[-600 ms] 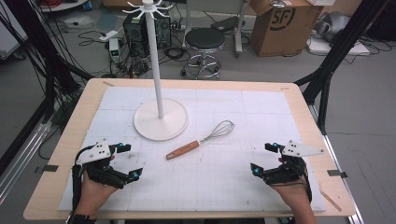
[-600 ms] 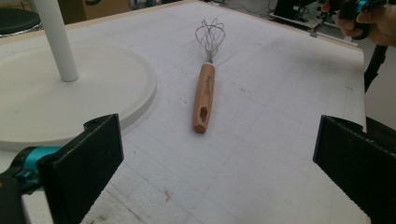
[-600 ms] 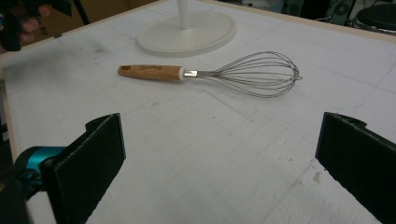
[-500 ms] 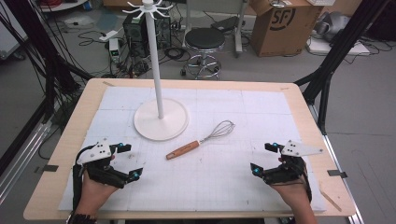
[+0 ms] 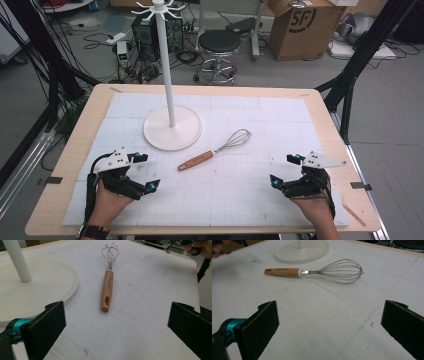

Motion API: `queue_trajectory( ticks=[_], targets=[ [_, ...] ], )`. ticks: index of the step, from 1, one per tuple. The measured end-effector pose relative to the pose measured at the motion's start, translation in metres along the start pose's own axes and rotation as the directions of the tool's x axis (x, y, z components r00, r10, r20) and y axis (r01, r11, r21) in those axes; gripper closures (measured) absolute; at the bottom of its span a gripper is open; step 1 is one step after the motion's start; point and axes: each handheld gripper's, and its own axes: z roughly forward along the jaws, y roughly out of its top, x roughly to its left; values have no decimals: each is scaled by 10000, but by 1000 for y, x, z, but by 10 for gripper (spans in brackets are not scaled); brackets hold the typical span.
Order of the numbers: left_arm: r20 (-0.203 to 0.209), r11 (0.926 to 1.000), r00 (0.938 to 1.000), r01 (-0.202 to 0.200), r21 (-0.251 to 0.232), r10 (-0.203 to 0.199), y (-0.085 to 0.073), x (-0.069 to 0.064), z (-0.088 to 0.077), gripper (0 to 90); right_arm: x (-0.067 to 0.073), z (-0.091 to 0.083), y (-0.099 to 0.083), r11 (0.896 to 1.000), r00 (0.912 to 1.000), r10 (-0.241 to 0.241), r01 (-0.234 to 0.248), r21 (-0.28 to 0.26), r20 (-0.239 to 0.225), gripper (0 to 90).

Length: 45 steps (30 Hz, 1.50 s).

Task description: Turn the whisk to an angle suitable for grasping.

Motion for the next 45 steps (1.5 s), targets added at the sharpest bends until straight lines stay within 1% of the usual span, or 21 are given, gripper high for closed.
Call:
queue_trajectory(
  ticks=[3,4,6,7,9,11,12,15,16,20,24,26,29,30,31,35,36,37,40,42,45],
  targets=[
    [-4,9996,9999,114,259,-114,6,1,10,21,-1,1,-1,9999,9999,-93,92,133,96,3],
    [1,9980,10000,9,627,-9,12,1,17,21,0,3,-1,9998,10000,-70,69,211,61,3],
    [-15,9973,10000,-29,730,30,16,1,21,21,-1,3,-2,9997,9999,-139,137,218,74,3],
    [-32,9955,10000,2,946,1,23,1,28,21,-1,4,-2,9995,9999,-164,162,262,42,3],
    [-69,9947,10000,-53,1030,61,25,1,31,21,-1,5,-2,9996,9999,-132,133,252,-16,3],
    [-113,9919,9999,-48,1267,63,33,-1,44,21,-1,6,-2,9996,9999,-136,137,236,-59,3],
    [-113,9919,9999,-48,1267,63,33,-1,44,21,-1,6,-2,9996,9999,-155,156,238,-58,3],
    [-67,9834,9994,-309,1786,327,41,-1,63,21,0,6,-2,9994,9998,-186,188,280,-58,3],
    [-67,9834,9994,-309,1786,327,41,-1,63,21,0,6,-2,9993,9998,-199,201,304,-87,3],
    [123,9770,9985,-540,2065,526,49,-3,84,22,0,7,-2,9993,9998,-182,186,323,-118,3],
    [162,9733,9983,-582,2218,560,53,-3,95,22,-1,7,-2,9993,9998,-194,196,314,-85,3],
    [237,9686,9985,-543,2426,500,56,-2,107,22,-2,7,-2,9993,9998,-166,169,325,-80,3],
    [324,9712,9991,-354,2357,286,55,0,113,53,-1,6,-2,9994,9998,-160,163,302,-97,3],
    [298,9661,9992,-324,2560,256,53,2,119,67,-1,7,-2,9994,9998,-179,182,283,-91,3],
    [298,9661,9992,-324,2560,256,53,2,119,72,-1,7,-1,9994,9998,-169,171,292,-90,3],
    [145,9533,9993,-367,2997,339,53,2,129,99,-1,8,-1,9992,9997,-213,217,322,-122,3],
    [113,9465,9988,-480,3190,469,57,0,134,107,-1,8,-1,9992,9997,-213,217,322,-135,3],
    [113,9465,9988,-480,3190,469,57,0,134,111,-2,8,-1,9993,9997,-214,218,290,-118,3],
    [103,9361,9973,-716,3444,725,63,-4,143,144,-2,8,-1,9994,9998,-163,168,298,-148,3],
    [155,9383,9976,-687,3388,674,62,-2,147,193,-2,8,-1,9995,9997,-178,182,270,-156,3],
    [-38,9217,9981,-555,3839,617,58,3,151,265,-2,8,-1,9995,9997,-186,190,245,-175,3]
  ],
)
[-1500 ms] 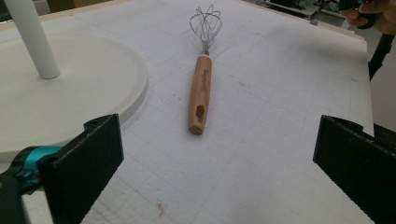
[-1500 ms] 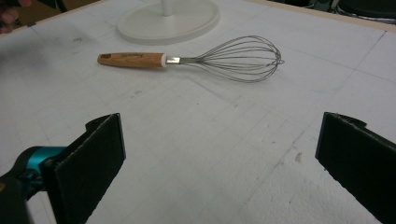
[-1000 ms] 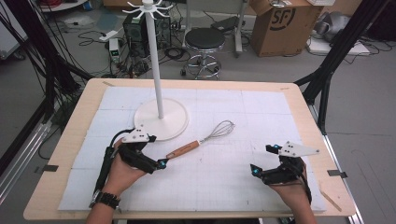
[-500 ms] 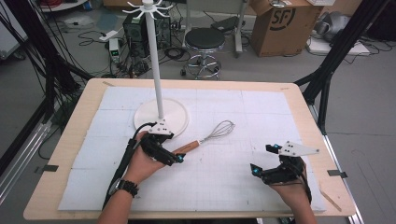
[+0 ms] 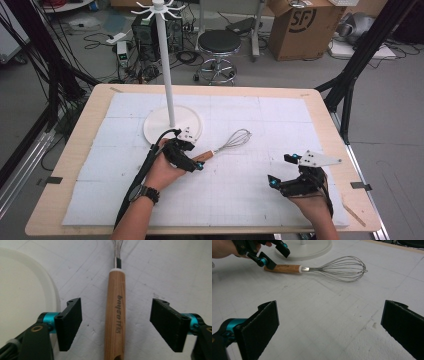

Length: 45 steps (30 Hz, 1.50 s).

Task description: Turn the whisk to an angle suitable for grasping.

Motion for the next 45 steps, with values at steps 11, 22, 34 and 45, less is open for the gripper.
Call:
queue_trajectory(
  ticks=[11,22,34,45],
  targets=[
    [-260,9996,9996,88,285,-80,-1,2,11,373,1,4,0,9999,10000,-58,58,127,-13,3],
    [-484,9937,9960,-711,863,755,13,-8,13,379,1,11,2,9996,9998,-161,163,250,-88,3],
    [-523,9770,9919,-1043,1860,1159,30,-8,35,470,2,8,3,9997,9997,-198,200,133,-118,3],
    [-12,9717,9933,-1126,2075,1154,28,-7,34,691,4,6,1,9995,9996,-261,262,182,-60,3]
  ],
)
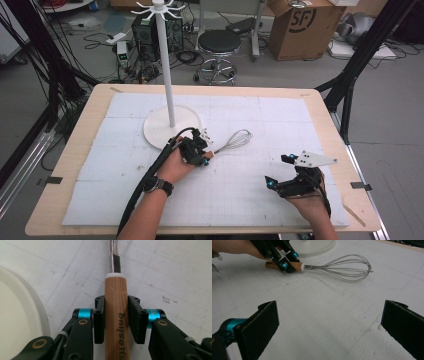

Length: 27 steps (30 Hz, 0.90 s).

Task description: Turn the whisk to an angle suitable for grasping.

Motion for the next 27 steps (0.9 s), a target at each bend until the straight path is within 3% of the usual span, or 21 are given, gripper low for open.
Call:
queue_trajectory(
  ticks=[5,10,19,27],
  targets=[
    [-18,9999,9999,-112,29,112,0,-3,0,697,0,-2,-1,10000,10000,7,-7,-17,55,3],
    [499,9996,9984,-281,93,276,0,-6,-1,698,0,-3,0,10000,10000,83,-83,-30,-4,3],
    [998,9956,9906,-938,-65,940,9,-29,4,698,0,-2,2,9999,10000,-53,53,-124,-3,3],
    [1439,9927,9823,-1164,-302,1196,20,-51,13,698,1,-2,4,9999,10000,-45,44,-108,-79,3]
  ],
)
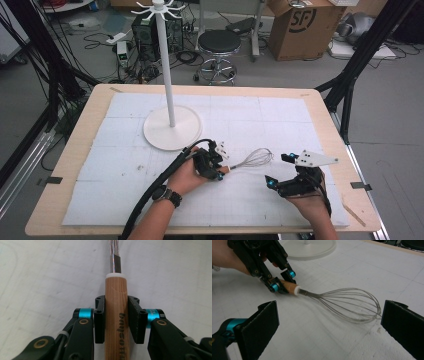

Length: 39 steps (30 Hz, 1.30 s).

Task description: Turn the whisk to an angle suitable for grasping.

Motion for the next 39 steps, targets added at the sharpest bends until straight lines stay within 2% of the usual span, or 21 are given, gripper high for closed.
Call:
queue_trajectory(
  ticks=[8,11,18,22,25,30,37,39],
  targets=[
    [433,9988,9980,-450,-181,458,13,-19,12,698,0,-1,2,9999,10000,-66,66,-108,14,3],
    [591,9984,9968,-519,-214,531,16,-21,14,698,0,-2,2,10000,10000,2,-2,-99,20,3],
    [623,9982,9965,-535,-281,551,16,-23,15,682,-1,-3,3,9999,10000,-32,33,-166,56,3],
    [336,9988,9983,-472,-127,476,15,-24,14,548,-1,-2,2,9999,10000,-37,38,-130,45,3],
    [85,9992,9994,-328,-231,330,9,-23,9,457,-1,-4,2,9998,10000,4,-3,-177,47,3],
    [-284,9988,9996,-10,-489,-4,-9,-18,-5,384,-1,-5,2,9998,10000,16,-14,-219,89,4],
    [-433,9974,9988,200,-691,-230,-31,-18,-20,377,1,-4,2,9998,10000,22,-21,-192,42,3],
    [-525,9983,9984,188,-552,-217,-37,-18,-22,374,1,-4,3,9998,10000,20,-19,-190,51,3]
  ],
)
